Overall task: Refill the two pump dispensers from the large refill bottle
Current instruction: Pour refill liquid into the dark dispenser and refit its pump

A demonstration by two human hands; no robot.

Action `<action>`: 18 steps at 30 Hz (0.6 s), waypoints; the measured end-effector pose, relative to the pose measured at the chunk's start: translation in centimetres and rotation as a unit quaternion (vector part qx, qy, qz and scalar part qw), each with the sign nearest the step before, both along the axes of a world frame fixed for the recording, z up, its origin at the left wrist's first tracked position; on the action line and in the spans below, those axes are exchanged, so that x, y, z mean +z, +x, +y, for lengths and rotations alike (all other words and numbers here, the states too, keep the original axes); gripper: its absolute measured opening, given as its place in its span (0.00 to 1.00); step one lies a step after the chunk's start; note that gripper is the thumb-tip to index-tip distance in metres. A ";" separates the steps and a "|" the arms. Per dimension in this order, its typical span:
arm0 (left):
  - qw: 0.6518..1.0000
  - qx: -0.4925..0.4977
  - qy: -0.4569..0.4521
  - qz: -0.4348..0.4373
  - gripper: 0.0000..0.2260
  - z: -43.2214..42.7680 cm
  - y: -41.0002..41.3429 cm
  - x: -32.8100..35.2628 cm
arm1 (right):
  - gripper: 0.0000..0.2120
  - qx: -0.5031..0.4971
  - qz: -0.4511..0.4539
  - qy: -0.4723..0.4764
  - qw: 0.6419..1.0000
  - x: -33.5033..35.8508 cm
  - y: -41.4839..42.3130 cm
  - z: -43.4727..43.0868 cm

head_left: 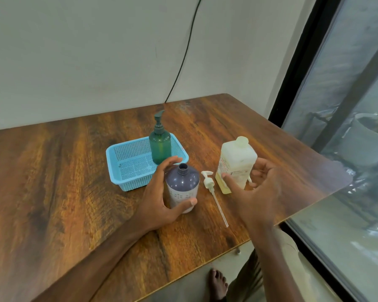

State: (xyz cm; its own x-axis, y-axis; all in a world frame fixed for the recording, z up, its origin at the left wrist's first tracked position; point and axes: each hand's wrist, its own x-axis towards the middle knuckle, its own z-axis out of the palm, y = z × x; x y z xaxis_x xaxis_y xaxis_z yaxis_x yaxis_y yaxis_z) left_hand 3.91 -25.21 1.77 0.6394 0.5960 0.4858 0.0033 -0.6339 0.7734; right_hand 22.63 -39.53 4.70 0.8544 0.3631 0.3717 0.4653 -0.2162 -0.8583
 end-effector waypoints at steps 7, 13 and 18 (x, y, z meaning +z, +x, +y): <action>0.999 0.027 -0.027 0.023 0.39 -0.7 -0.1 0.0 | 0.40 0.037 0.055 -0.025 0.997 -0.2 0.8 2.0; 0.999 0.035 -0.033 0.007 0.37 -0.7 0.0 0.0 | 0.39 0.069 0.007 -0.024 0.997 0.0 1.1 1.4; 0.999 0.030 -0.034 0.002 0.36 -0.5 -0.2 -0.1 | 0.39 0.100 -0.045 -0.051 0.993 -0.1 0.6 0.3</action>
State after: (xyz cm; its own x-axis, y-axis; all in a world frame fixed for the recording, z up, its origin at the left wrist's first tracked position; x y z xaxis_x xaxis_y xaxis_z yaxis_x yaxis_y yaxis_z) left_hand 3.68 -25.75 1.64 0.6036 0.6647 0.4403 0.0418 -0.5779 0.8151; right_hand 23.24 -39.21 4.57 0.7262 0.5621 0.3959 0.5817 -0.1952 -0.7897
